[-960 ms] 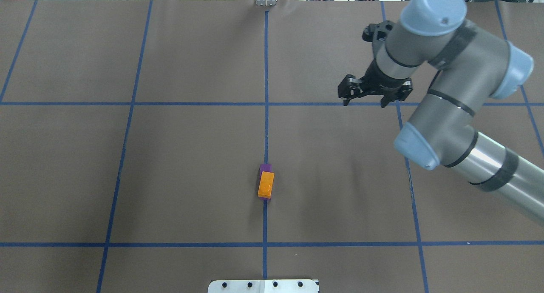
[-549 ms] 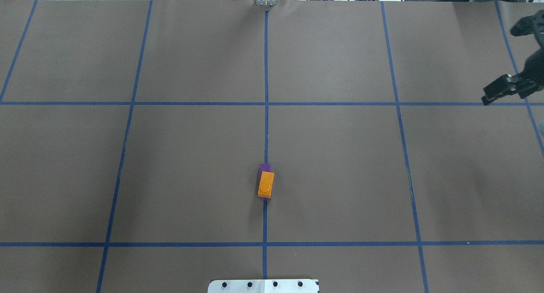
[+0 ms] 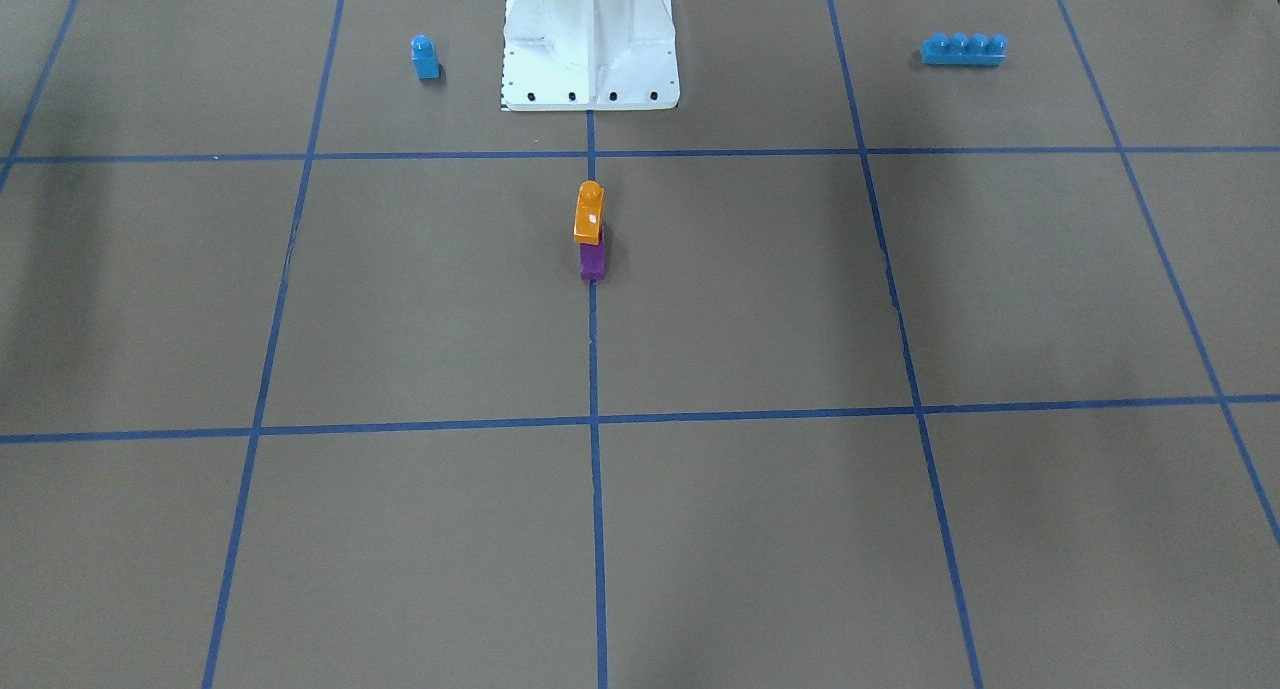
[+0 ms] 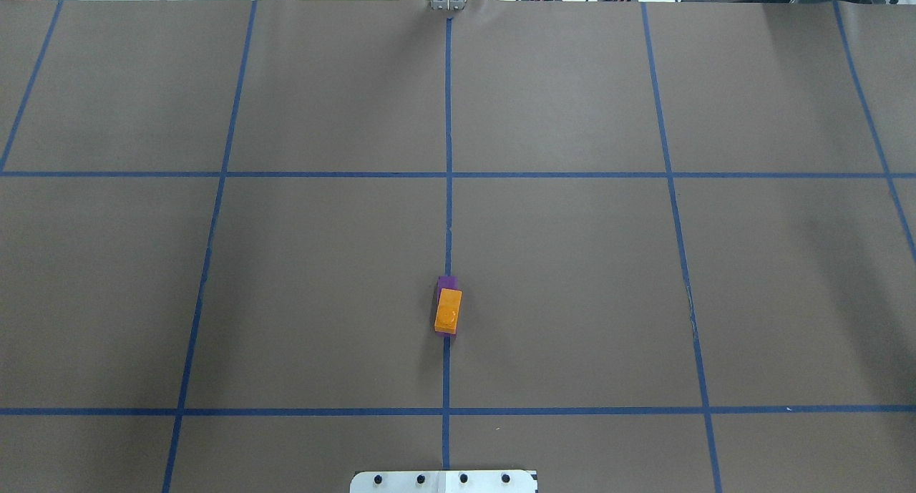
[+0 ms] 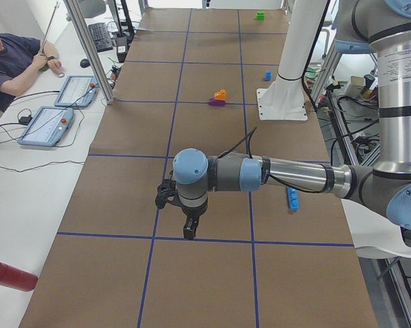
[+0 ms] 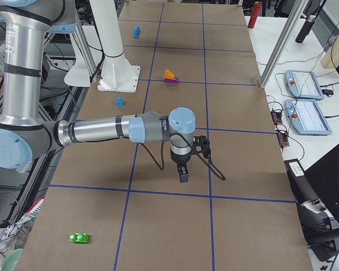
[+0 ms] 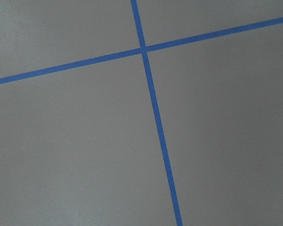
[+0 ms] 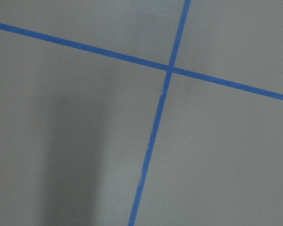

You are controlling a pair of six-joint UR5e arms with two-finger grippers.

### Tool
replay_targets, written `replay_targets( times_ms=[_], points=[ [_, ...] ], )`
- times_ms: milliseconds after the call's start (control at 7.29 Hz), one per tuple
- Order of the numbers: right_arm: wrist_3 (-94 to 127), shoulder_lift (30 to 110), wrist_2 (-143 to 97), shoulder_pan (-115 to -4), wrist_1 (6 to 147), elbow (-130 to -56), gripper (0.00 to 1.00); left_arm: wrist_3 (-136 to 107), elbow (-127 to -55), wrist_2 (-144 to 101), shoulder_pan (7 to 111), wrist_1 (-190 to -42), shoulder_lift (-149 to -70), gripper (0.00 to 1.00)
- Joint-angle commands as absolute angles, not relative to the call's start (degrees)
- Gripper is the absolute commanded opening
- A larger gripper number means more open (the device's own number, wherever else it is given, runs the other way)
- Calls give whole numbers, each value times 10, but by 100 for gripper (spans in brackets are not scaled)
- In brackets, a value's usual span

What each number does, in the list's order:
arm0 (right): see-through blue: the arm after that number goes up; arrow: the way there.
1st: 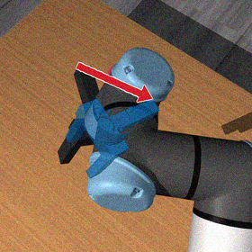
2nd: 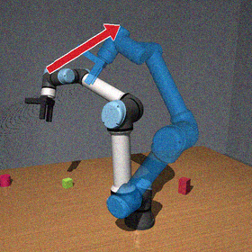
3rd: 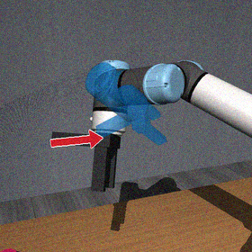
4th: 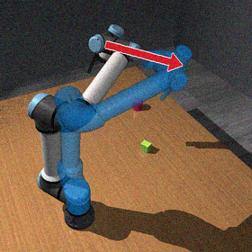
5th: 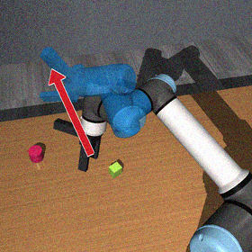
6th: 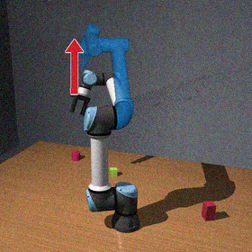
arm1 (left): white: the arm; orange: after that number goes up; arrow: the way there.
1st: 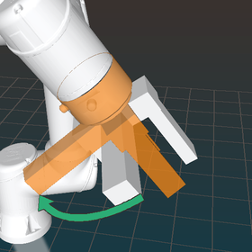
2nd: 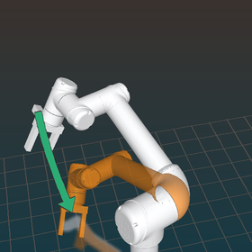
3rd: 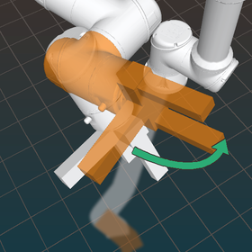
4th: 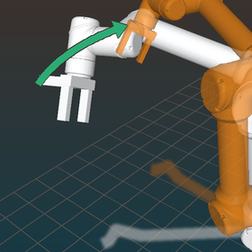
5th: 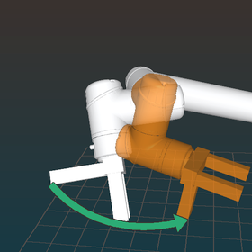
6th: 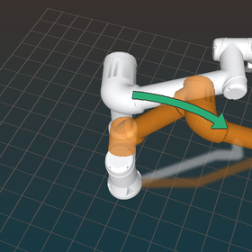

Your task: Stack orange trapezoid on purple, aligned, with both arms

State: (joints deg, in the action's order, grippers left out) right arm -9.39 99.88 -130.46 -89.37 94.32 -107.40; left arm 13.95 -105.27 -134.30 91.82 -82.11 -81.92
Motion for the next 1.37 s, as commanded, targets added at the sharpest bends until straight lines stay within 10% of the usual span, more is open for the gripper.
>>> replay_targets(
  times_ms=[0,1234],
  points=[
    [-109,1033,-1304,-931,941,-1074,100,141,-1050,-1341,918,-822,-824,100],
    [-91,1039,-1342,-930,936,-1075,100,141,-1053,-1342,919,-822,-813,100]
  ],
)
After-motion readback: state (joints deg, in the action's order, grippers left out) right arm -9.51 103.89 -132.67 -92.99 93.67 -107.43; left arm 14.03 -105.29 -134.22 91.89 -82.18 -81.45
